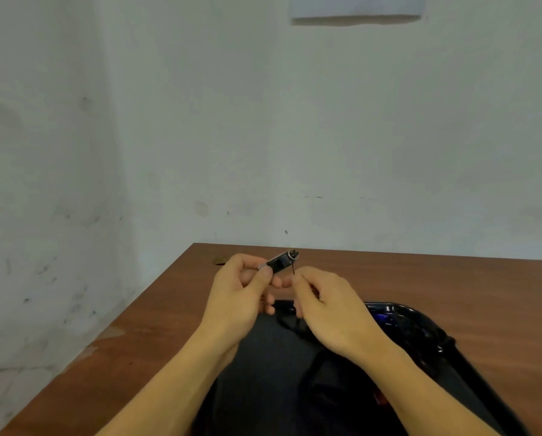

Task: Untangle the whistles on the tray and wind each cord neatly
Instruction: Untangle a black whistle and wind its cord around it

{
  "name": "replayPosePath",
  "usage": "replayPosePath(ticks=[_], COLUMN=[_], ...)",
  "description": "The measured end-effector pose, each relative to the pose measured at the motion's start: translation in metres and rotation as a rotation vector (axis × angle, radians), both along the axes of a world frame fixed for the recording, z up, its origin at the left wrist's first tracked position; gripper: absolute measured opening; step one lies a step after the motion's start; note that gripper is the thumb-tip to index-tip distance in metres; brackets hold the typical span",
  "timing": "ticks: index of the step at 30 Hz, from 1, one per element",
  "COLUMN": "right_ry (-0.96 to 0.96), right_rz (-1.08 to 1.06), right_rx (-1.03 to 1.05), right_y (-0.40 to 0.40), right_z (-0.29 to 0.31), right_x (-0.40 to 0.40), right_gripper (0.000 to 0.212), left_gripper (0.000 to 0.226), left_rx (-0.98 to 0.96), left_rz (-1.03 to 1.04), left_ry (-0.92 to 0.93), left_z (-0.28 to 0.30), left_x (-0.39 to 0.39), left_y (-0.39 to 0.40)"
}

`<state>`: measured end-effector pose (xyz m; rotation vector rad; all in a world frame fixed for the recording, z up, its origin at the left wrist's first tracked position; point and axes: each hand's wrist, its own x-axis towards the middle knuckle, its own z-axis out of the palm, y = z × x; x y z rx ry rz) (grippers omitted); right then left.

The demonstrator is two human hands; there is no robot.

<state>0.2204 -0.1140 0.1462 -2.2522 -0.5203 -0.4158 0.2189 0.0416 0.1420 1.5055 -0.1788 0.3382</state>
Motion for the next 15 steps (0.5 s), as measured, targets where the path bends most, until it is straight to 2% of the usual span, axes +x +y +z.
replayPosePath(ticks=[3,6,10,15], right_ry=[0.074,-0.029,-0.085,-0.069], right_rz=[0.006,0.01,0.006,0.007], right_rx=[0.099,-0.071,-0.456,-0.826], right_y=[0.003,0.009,0.013,0.005], right_z=[-0.007,-0.015,-0.005,0.025], right_x=[0.006,0.006,-0.003,-0.014], right_gripper=[0.024,0.027,0.019,0.022], left_gripper=[0.009,0.006,0.004,0.009], left_rx=[-0.146,-0.12,0.188,0.779], left_rz=[-0.126,-0.081,0.098,0.192], left_ry=[0.034,0.011,-0.072,-0.3], left_z=[0.002,-0.001,-0.01,-0.021], left_x=[-0.002,-0.002,0.004,0.003], left_y=[0.002,0.003,0.008,0.008])
